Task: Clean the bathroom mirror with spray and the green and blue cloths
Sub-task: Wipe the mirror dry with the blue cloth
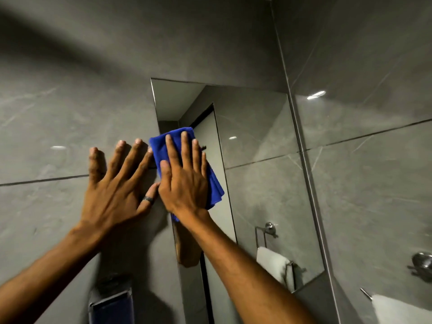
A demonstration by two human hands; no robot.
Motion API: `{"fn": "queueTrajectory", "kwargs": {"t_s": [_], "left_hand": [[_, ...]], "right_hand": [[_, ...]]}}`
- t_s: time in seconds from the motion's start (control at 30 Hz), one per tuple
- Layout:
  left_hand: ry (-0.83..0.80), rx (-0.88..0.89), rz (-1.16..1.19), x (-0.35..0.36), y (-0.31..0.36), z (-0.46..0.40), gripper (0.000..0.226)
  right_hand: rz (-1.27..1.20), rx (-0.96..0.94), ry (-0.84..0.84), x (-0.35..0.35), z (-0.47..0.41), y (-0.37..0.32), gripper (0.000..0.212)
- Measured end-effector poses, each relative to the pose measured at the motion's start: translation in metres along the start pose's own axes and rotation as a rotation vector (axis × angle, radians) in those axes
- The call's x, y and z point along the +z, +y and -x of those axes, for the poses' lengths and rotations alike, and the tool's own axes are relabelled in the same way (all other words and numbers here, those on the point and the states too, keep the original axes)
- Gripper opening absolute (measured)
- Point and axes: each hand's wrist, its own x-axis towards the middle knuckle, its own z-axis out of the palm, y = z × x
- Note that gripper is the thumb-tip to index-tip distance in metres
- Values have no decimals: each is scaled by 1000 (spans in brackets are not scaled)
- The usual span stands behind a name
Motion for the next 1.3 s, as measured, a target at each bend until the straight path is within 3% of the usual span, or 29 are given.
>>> {"fn": "queueTrajectory", "kwargs": {"t_s": [0.07,0.23,0.5,0.67,0.8,1.07,1.17,1.3], "left_hand": [[-8,-20,14,-4,-2,-8,81],[-28,-59,12,-15,-22,-43,80],[-10,-69,-44,-8,-23,-62,80],[-6,-48,-75,-7,-24,-60,80],[4,-56,-73,-9,-23,-65,79],[18,-129,-35,-2,-20,-63,90],[21,-189,20,-2,-18,-52,93],[13,-119,109,-2,-14,-29,83]], "right_hand": [[16,-9,2,-7,-19,16,57],[27,181,39,-35,-81,80,59],[9,392,91,-80,-130,241,55],[17,497,120,-91,-176,264,56],[-3,415,113,-90,-205,227,57],[1,-64,33,-24,-158,25,86],[5,-134,1,-17,-137,-12,78],[-168,-171,-31,-16,-75,-24,58]]}}
